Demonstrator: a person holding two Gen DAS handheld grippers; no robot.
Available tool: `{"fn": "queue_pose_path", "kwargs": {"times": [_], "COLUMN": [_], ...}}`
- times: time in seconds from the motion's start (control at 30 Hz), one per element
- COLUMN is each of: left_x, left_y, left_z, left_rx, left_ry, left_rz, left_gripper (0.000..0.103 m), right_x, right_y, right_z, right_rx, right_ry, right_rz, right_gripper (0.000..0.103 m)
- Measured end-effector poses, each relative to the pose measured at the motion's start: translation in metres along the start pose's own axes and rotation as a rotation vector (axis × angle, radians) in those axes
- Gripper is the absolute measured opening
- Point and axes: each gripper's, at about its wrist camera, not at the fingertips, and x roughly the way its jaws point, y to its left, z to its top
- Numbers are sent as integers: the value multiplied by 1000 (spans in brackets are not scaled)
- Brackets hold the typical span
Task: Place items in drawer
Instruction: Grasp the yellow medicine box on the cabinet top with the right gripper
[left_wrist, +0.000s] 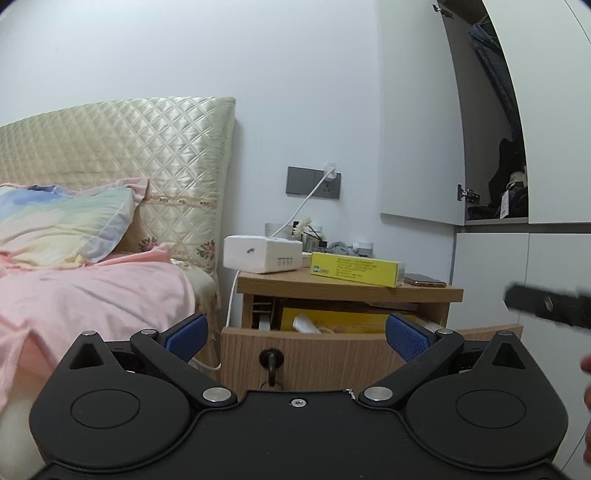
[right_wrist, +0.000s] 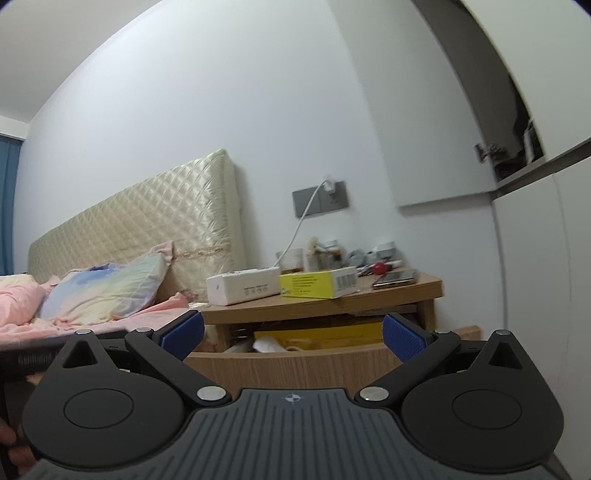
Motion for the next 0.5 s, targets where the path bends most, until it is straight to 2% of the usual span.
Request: {"fn": "queue_pose_path", "kwargs": {"times": [0.13,0.43,0.5], "left_x": [1,3,2], "left_y": [0,2,6], "left_z": [-14,-28,-28], "left_rx": [-3,29,44], "left_ry": [36,86,81], "left_rz": [-10,-33,-41], "left_gripper": [102,102,102], "right_x": [31,127,159], "right_y": [-11,-8,-8], "right_z": [23,92,106], "right_rx": [11,-176,-190], "right_ry": [52,131,208], "right_rz": [36,111,133], "right_gripper": [103,103,103]}}
